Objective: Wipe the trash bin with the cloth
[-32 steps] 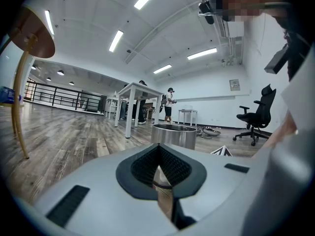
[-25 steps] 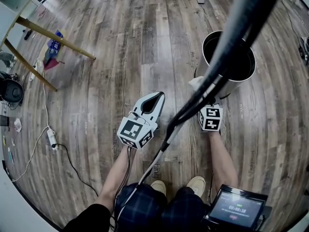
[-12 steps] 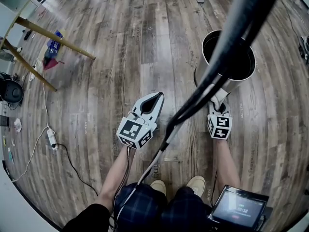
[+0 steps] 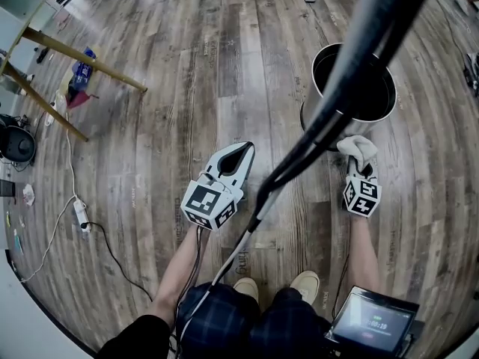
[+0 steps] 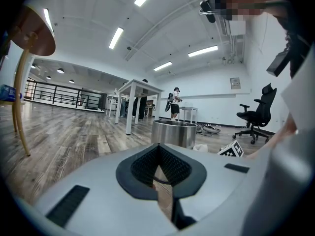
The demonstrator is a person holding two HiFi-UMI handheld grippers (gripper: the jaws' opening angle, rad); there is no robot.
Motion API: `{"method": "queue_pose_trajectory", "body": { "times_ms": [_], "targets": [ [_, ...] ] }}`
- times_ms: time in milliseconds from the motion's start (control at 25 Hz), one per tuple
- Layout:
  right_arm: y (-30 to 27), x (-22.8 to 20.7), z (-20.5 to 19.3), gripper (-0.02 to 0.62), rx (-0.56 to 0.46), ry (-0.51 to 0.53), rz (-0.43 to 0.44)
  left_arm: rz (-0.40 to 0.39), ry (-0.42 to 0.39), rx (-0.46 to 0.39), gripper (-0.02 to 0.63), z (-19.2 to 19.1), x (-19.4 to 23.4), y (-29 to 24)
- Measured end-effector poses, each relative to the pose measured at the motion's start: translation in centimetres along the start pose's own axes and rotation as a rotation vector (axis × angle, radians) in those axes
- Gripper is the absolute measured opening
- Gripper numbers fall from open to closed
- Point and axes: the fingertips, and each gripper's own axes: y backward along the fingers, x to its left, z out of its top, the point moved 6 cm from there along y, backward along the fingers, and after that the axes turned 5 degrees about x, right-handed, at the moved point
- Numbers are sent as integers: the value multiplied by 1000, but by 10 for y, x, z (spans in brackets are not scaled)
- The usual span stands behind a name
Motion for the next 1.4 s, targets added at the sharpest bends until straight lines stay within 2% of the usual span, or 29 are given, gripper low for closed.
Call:
{"method": "queue_pose_trajectory", "body": {
  "times_ms": [400, 720, 1000, 1400],
  "targets": [
    [-14, -60, -1, 92, 65, -93, -86, 17, -2, 3, -3, 2, 2, 4],
    [-2, -61, 3, 92, 26, -103, -86, 23, -5, -1, -3, 4, 4, 5],
    [53, -27, 7, 92, -109, -101, -19, 23, -3, -7, -3, 3, 3, 7],
    [66, 73, -3, 92, -107, 3, 188, 20, -5, 3, -3, 0, 2, 6]
  ]
}}
